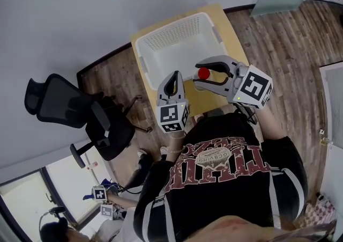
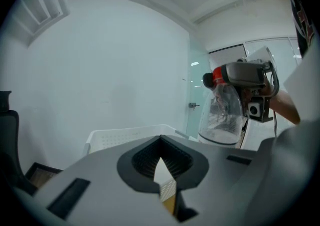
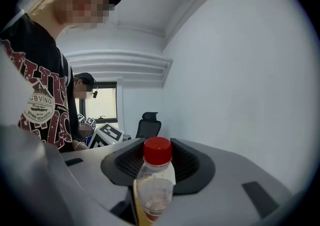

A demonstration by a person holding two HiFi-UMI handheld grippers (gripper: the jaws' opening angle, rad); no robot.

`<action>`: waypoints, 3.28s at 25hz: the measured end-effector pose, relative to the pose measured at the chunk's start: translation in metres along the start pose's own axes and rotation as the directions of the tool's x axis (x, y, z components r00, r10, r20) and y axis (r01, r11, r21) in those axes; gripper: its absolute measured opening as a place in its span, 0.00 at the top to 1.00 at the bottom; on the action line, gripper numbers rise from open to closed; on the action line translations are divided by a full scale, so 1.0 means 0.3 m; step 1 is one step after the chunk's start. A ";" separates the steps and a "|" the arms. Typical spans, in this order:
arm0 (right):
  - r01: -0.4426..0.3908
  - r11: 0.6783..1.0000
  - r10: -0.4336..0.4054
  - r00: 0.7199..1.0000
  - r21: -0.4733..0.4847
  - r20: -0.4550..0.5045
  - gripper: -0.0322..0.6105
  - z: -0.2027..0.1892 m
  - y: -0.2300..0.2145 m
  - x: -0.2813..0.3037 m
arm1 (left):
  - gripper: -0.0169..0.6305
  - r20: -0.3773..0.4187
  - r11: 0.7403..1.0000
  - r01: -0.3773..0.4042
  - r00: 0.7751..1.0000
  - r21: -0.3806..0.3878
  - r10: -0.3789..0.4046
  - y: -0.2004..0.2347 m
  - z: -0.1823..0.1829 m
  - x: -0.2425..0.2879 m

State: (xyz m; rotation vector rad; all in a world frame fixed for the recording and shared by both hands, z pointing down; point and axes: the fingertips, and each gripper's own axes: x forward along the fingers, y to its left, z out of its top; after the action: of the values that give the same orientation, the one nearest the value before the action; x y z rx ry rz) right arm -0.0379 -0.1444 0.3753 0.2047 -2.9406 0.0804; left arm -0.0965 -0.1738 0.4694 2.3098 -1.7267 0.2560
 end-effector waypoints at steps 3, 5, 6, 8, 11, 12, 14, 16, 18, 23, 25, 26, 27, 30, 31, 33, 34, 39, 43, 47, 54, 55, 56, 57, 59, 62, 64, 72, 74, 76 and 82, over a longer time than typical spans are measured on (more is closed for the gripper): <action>0.019 1.000 -0.019 1.000 0.003 -0.016 0.69 -0.060 -0.002 0.003 | 0.93 -0.003 1.000 -0.001 1.000 0.001 0.001 -0.007 -0.006 -0.004; 0.031 1.000 -0.032 0.999 -0.002 -0.031 0.69 -0.101 -0.004 0.014 | 0.93 -0.007 1.000 -0.003 1.000 0.000 0.003 -0.005 -0.011 -0.006; 0.034 0.999 -0.034 0.999 -0.001 -0.034 0.69 -0.120 -0.007 0.023 | 0.93 -0.008 1.000 -0.004 1.000 -0.002 0.004 0.000 -0.014 -0.006; 0.040 0.999 -0.039 0.998 0.009 -0.041 0.69 -0.156 -0.017 0.041 | 0.93 -0.011 1.000 -0.004 1.000 -0.008 0.004 0.012 -0.019 -0.004; 0.050 0.999 -0.048 0.996 0.020 -0.076 0.69 -0.213 -0.030 0.064 | 0.93 -0.017 1.000 -0.004 1.000 -0.018 0.004 0.024 -0.024 -0.003; 0.052 0.998 -0.050 0.995 0.020 -0.090 0.69 -0.233 -0.029 0.070 | 0.93 -0.018 1.000 -0.004 1.000 -0.019 0.004 0.025 -0.025 -0.004; 0.055 0.998 -0.053 0.992 0.020 -0.112 0.69 -0.269 -0.025 0.080 | 0.93 -0.021 1.000 -0.003 1.000 -0.019 0.003 0.024 -0.028 -0.007; 0.056 0.998 -0.052 0.991 0.026 -0.124 0.69 -0.299 -0.023 0.091 | 0.93 -0.025 1.000 -0.003 1.000 -0.019 0.002 0.025 -0.032 -0.009; 0.053 0.998 -0.047 0.990 0.039 -0.132 0.69 -0.326 -0.021 0.101 | 0.93 -0.028 1.000 -0.002 1.000 -0.022 0.002 0.026 -0.036 -0.010; 0.053 0.997 -0.044 0.985 0.048 -0.167 0.69 -0.398 -0.019 0.121 | 0.93 -0.037 1.000 -0.001 0.999 -0.027 0.000 0.026 -0.049 -0.011; 0.057 0.997 -0.046 0.983 0.054 -0.179 0.69 -0.431 -0.017 0.127 | 0.93 -0.040 1.000 -0.002 0.999 -0.029 0.001 0.025 -0.058 -0.015; 0.059 0.997 -0.047 0.982 0.057 -0.184 0.69 -0.445 -0.016 0.128 | 0.93 -0.041 1.000 -0.003 0.999 -0.030 0.002 0.025 -0.061 -0.018; 0.060 0.996 -0.048 0.981 0.058 -0.189 0.69 -0.457 -0.016 0.130 | 0.93 -0.043 1.000 -0.005 0.999 -0.030 0.003 0.024 -0.064 -0.020; 0.064 0.997 -0.053 0.979 0.053 -0.197 0.69 -0.486 -0.016 0.138 | 0.93 -0.044 1.000 -0.008 0.999 -0.029 0.007 0.024 -0.068 -0.025; 0.065 0.997 -0.054 0.978 0.050 -0.201 0.69 -0.493 -0.015 0.141 | 0.93 -0.045 1.000 -0.009 0.999 -0.030 0.008 0.024 -0.069 -0.027; 0.066 0.997 -0.055 0.976 0.044 -0.213 0.69 -0.508 -0.011 0.147 | 0.93 -0.047 0.999 -0.011 0.999 -0.030 0.010 0.025 -0.072 -0.031; 0.067 0.997 -0.056 0.974 0.043 -0.219 0.69 -0.514 -0.009 0.149 | 0.93 -0.048 0.999 -0.011 0.999 -0.030 0.010 0.024 -0.074 -0.032; 0.068 0.997 -0.058 0.968 0.031 -0.244 0.69 -0.546 0.000 0.151 | 0.93 -0.050 1.000 -0.008 0.999 -0.028 0.006 0.011 -0.075 -0.037; 0.076 0.997 -0.066 0.964 0.029 -0.257 0.69 -0.581 0.006 0.156 | 0.93 -0.050 1.000 -0.004 0.999 -0.026 0.002 0.008 -0.073 -0.040; 0.079 0.996 -0.067 0.962 0.035 -0.265 0.69 -0.601 0.010 0.159 | 0.93 -0.049 1.000 -0.003 0.999 -0.025 0.001 0.012 -0.070 -0.037; 0.064 0.998 -0.056 0.962 0.021 -0.268 0.69 -0.618 0.025 0.159 | 0.93 -0.055 0.999 0.005 0.998 -0.032 -0.007 0.005 -0.081 -0.029; 0.059 0.998 -0.053 0.962 0.013 -0.267 0.69 -0.618 0.031 0.159 | 0.93 -0.055 0.999 0.005 0.998 -0.032 -0.007 0.004 -0.081 -0.029; 0.055 0.998 -0.051 0.963 0.006 -0.266 0.69 -0.618 0.037 0.157 | 0.93 -0.055 0.999 0.006 0.998 -0.033 -0.007 0.003 -0.081 -0.030; 0.053 0.999 -0.051 0.963 0.000 -0.266 0.69 -0.619 0.043 0.156 | 0.93 -0.054 0.999 0.005 0.999 -0.034 -0.007 0.004 -0.081 -0.030; 0.053 0.999 -0.055 0.962 -0.011 -0.267 0.69 -0.620 0.053 0.157 | 0.93 -0.053 0.999 0.003 0.999 -0.036 -0.005 0.010 -0.080 -0.031; 0.061 0.998 -0.064 0.962 -0.020 -0.264 0.69 -0.625 0.057 0.155 | 0.93 -0.053 0.999 0.002 0.999 -0.038 -0.004 0.018 -0.080 -0.026; 0.069 0.997 -0.072 0.964 -0.021 -0.258 0.69 -0.628 0.053 0.150 | 0.93 -0.052 0.999 0.002 0.999 -0.038 -0.004 0.019 -0.081 -0.022; 0.084 0.996 -0.087 0.967 -0.025 -0.240 0.69 -0.629 0.064 0.128 | 0.93 -0.055 0.999 0.018 0.998 -0.037 -0.020 -0.008 -0.085 -0.015; 0.088 0.996 -0.089 0.967 -0.014 -0.238 0.69 -0.630 0.068 0.131 | 0.93 -0.056 0.999 0.021 0.998 -0.037 -0.023 -0.007 -0.085 -0.010; 0.092 0.996 -0.090 0.968 -0.002 -0.232 0.69 -0.630 0.071 0.130 | 0.93 -0.055 0.999 0.025 0.998 -0.038 -0.027 -0.009 -0.085 -0.008; 0.095 0.995 -0.087 0.971 0.026 -0.224 0.69 -0.628 0.079 0.114 | 0.93 -0.047 0.999 0.032 0.998 -0.037 -0.033 -0.023 -0.075 -0.007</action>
State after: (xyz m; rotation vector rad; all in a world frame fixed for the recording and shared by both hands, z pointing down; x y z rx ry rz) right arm -0.0393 -0.1128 0.5658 0.3136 -2.7034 0.1345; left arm -0.0904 -0.1633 0.4898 2.2850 -1.6561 0.2692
